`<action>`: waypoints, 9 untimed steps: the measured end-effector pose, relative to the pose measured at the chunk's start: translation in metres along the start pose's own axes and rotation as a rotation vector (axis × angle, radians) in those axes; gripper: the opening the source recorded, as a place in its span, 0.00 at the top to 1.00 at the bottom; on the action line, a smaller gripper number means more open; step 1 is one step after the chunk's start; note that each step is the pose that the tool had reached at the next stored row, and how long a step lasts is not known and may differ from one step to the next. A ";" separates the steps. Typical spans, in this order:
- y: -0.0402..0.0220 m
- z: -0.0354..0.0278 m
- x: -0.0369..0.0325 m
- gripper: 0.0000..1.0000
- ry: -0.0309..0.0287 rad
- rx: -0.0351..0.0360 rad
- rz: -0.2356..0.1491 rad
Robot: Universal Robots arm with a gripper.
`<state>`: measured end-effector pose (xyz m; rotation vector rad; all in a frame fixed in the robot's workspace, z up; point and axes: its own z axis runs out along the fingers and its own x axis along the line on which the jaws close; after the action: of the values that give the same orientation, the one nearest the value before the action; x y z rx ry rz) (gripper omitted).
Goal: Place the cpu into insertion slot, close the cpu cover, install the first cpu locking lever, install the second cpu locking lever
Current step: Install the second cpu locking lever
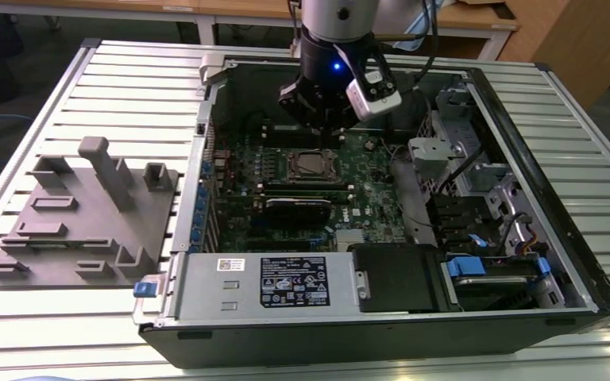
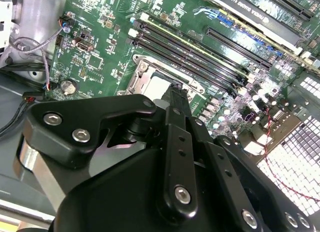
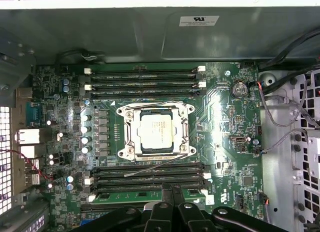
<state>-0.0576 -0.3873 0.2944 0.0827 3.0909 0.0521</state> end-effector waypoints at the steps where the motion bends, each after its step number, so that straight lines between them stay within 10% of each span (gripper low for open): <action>1: 0.0000 0.0002 0.0000 0.90 0.0000 0.0000 0.000; 9: -0.0001 0.0025 0.0001 0.90 0.0000 0.0001 0.000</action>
<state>-0.0576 -0.3873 0.2919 0.0827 3.0910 0.0519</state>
